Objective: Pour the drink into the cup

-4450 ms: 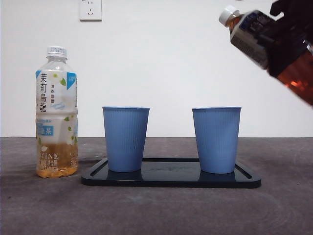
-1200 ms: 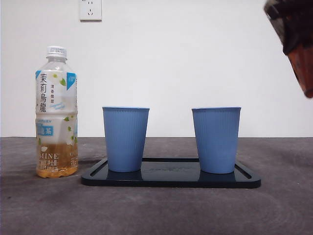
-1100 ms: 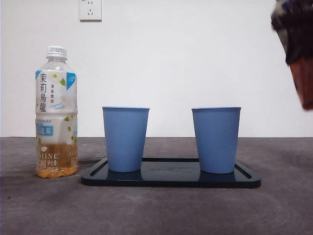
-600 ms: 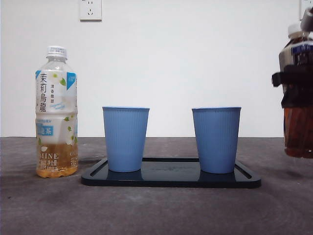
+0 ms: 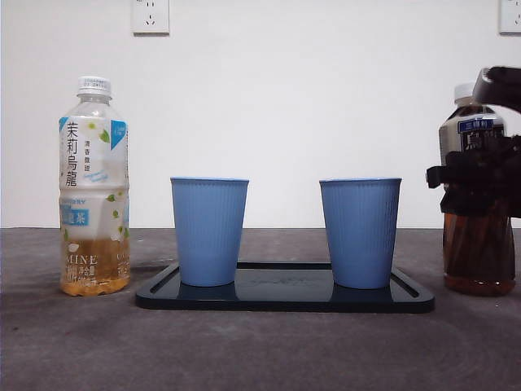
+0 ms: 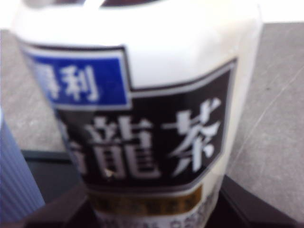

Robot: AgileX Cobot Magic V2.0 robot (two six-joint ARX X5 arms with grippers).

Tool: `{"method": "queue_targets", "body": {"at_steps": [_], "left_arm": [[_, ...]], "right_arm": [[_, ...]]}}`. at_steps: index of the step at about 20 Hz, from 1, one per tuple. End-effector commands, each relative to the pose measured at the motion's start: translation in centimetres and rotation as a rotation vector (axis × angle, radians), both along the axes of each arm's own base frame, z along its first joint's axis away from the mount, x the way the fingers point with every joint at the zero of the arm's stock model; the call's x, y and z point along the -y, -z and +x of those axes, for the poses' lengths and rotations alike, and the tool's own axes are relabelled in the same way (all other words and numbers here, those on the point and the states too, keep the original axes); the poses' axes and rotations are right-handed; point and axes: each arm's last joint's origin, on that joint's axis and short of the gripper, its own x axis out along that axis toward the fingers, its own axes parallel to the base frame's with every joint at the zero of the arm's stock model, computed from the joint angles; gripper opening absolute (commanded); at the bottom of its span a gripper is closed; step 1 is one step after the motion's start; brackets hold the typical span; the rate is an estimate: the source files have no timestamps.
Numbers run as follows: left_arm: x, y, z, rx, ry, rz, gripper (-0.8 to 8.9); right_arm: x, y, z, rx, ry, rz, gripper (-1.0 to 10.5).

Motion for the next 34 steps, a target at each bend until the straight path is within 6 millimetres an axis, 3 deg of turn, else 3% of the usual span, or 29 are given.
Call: {"method": "queue_targets", "body": {"at_steps": [1,9,15,20,34], "left_arm": [[0.0,-0.2,0.0,0.018,0.008,0.009,4.86],[0.1,-0.2,0.0,0.018,0.008,0.010,4.86],[0.1,-0.2,0.0,0.017,0.009,0.010,4.86],[0.2,0.0,0.4,-0.001,0.010,0.019,4.86],[0.8,4.9,2.8,-0.024,-0.098,-0.042,4.86]], "right_arm": [[-0.3,-0.4,0.6,0.052,-0.001,0.033,2.0],[-0.3,-0.3,0.7,0.058,-0.002,0.038,2.1],[-0.4,-0.5,0.7,0.064,-0.029,0.045,4.1],[-0.5,-1.4,0.2,0.064,-0.059,0.071,4.4],[0.1,-6.3,-4.7,0.023,-0.074,0.183,4.4]]}}
